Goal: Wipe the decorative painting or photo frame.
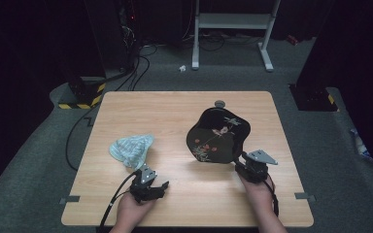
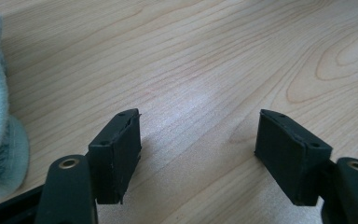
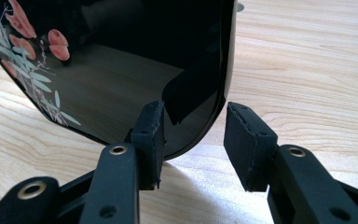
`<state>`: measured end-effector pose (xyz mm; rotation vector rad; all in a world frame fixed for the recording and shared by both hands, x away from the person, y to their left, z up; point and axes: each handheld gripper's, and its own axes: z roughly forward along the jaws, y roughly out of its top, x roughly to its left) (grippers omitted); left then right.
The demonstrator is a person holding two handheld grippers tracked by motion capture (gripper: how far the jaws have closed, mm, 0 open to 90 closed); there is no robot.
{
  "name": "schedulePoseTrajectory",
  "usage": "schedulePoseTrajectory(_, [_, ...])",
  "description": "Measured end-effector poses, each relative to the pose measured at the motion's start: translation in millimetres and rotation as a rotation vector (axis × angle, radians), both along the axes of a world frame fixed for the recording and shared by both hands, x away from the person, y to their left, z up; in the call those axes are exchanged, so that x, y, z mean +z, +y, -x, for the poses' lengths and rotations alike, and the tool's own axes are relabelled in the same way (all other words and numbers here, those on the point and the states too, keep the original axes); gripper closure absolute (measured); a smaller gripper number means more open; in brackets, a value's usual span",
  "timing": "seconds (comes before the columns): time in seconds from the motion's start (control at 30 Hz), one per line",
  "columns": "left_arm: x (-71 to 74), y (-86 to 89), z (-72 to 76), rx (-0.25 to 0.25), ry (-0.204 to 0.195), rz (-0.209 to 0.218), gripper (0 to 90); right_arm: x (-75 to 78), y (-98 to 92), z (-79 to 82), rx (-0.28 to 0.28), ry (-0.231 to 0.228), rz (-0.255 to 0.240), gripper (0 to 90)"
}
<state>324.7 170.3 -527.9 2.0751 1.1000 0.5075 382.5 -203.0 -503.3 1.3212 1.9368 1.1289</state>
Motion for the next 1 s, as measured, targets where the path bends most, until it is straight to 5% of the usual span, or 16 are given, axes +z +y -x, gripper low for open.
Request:
schedulePoseTrajectory(0.67, [0.0,-0.3,0.3,-0.003,-0.001,0.001,31.3,-0.4,-0.8,-7.1,-0.022,0.0,-0.006,55.4])
schedulePoseTrajectory(1.0, [0.0,6.0,5.8,-0.05,0.002,0.001,30.0,4.1,-6.6,6.3,0.001,-0.008,0.014,39.2])
